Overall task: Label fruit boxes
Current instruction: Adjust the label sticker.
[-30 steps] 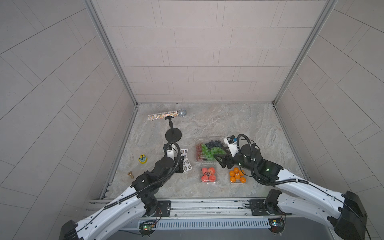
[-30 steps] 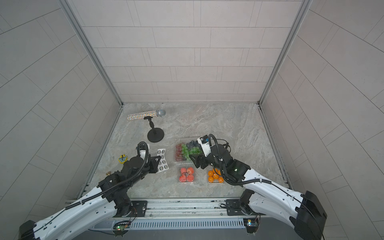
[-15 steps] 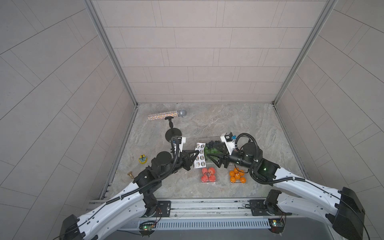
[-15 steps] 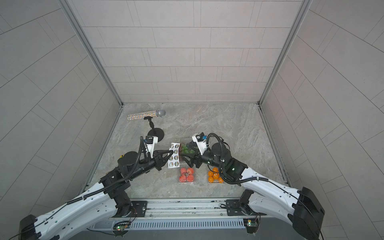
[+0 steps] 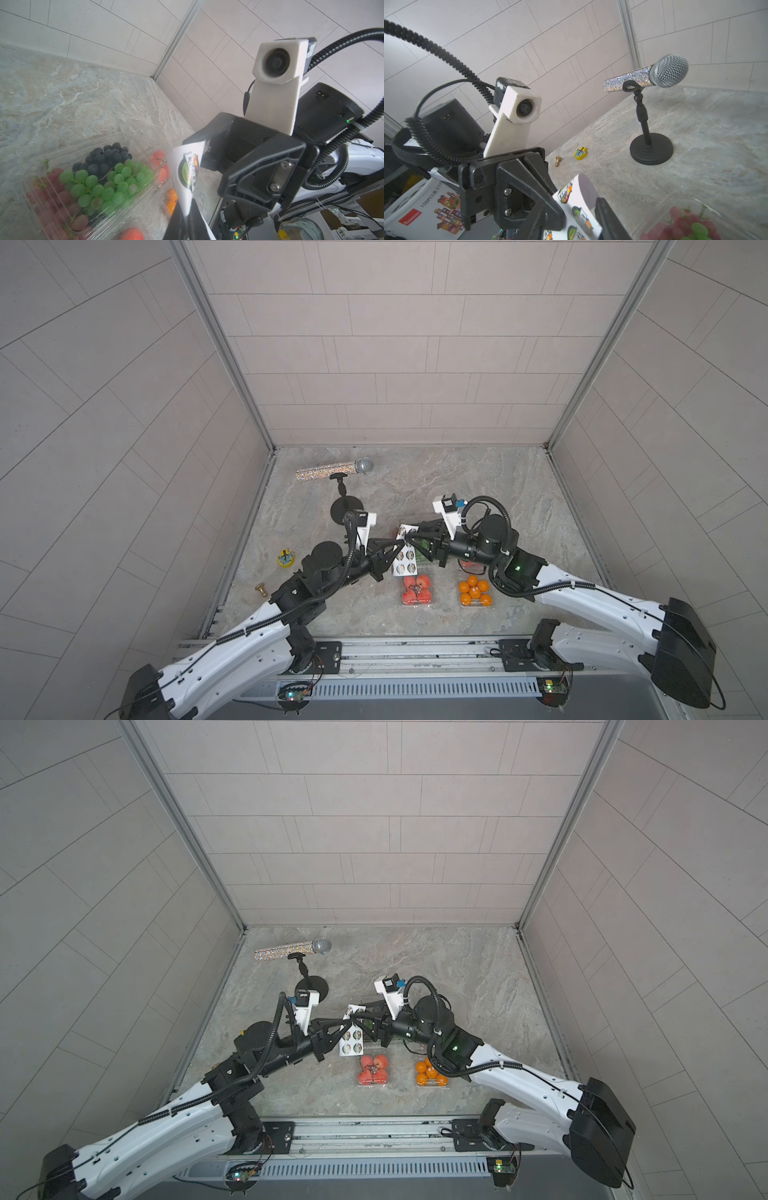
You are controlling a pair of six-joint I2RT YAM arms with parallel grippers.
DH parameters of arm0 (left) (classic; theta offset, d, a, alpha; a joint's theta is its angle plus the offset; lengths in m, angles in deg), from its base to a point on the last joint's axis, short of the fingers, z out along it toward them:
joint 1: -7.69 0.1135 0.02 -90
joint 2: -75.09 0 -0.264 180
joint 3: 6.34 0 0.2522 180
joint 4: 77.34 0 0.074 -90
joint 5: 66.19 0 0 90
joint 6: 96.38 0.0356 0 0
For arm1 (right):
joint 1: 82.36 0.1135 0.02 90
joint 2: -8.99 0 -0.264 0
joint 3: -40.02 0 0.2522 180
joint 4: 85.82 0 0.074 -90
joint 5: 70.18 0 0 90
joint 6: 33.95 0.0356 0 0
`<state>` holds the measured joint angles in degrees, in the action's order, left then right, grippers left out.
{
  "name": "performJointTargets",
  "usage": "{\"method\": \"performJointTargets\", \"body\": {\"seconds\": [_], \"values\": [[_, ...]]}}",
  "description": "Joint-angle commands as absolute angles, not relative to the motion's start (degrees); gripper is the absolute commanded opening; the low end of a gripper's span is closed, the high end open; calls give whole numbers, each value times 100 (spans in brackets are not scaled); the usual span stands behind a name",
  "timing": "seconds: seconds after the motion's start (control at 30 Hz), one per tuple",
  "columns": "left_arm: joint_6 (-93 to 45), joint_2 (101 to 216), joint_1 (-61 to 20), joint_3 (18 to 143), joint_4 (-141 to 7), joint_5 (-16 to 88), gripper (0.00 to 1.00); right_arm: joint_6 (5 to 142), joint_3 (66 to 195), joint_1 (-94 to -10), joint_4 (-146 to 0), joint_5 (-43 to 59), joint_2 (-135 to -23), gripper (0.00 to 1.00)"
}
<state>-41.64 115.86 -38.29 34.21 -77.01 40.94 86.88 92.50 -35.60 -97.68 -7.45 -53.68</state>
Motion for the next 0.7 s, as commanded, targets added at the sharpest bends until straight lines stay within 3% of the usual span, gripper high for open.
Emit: {"method": "performJointTargets", "body": {"seconds": [0.0,0.1,0.2,0.4,0.57,0.67], "values": [[-4027,11592,-3811,3520,-7915,4128,10,8713,9278,-3560,-9991,-805,-5319,30],[-4026,11608,-3811,3529,-7923,4131,11,8683,9254,-3560,-9982,-811,-5323,15],[-4023,11604,-3814,3515,-7934,4165,16,8617,9237,-3569,-9923,-808,-5252,7],[-3688,11400,-3771,3576,-7851,4168,63,7936,9250,-4042,-9040,-1111,-4540,3],[-3228,11403,-3699,4134,-7509,4535,66,7991,9085,-5228,-9161,-2572,-3678,1],[-2946,11604,-3686,4356,-7882,5447,67,8164,9080,-5547,-9359,-3258,-3396,0]]}}
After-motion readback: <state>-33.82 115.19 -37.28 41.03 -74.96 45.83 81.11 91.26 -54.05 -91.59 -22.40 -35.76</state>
